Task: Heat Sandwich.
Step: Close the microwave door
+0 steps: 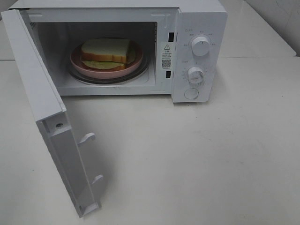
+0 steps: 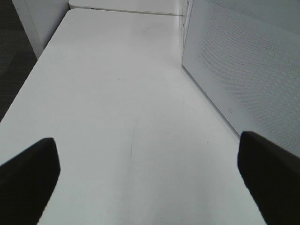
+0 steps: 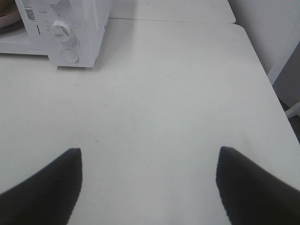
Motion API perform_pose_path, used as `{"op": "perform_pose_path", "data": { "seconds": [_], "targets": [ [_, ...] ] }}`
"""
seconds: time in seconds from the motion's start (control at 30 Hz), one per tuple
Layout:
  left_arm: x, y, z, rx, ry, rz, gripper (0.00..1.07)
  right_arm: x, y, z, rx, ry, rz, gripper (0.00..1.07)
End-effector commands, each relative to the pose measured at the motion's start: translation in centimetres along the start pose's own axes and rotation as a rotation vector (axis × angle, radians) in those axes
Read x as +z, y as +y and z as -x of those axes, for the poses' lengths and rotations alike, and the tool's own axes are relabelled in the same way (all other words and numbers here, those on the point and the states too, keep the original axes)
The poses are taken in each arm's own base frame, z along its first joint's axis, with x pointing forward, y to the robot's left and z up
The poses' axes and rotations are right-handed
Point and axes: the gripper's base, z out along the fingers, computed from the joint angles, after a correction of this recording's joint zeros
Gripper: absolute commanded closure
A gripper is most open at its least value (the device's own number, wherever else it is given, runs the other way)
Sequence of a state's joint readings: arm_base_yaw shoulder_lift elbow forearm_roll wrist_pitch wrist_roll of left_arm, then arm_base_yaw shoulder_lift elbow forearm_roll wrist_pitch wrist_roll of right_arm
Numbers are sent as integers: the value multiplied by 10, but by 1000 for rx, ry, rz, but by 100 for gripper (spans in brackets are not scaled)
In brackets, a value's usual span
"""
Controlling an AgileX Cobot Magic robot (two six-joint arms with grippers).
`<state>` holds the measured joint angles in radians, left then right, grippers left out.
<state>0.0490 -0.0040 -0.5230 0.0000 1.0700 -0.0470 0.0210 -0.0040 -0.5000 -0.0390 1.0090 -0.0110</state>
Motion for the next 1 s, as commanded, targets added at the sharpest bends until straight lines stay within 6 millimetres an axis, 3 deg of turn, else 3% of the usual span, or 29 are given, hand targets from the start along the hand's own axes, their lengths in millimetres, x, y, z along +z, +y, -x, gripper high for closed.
{"op": "perform_pose_path", "data": {
  "seconds": [0.03,1.0],
  "targets": [
    [-1,0,0,0,-16,-2,9,-3,0,-1,13,-35,-10,31],
    [-1,0,0,0,-16,-2,9,-3,0,-1,13,-35,-10,31]
  ]
}}
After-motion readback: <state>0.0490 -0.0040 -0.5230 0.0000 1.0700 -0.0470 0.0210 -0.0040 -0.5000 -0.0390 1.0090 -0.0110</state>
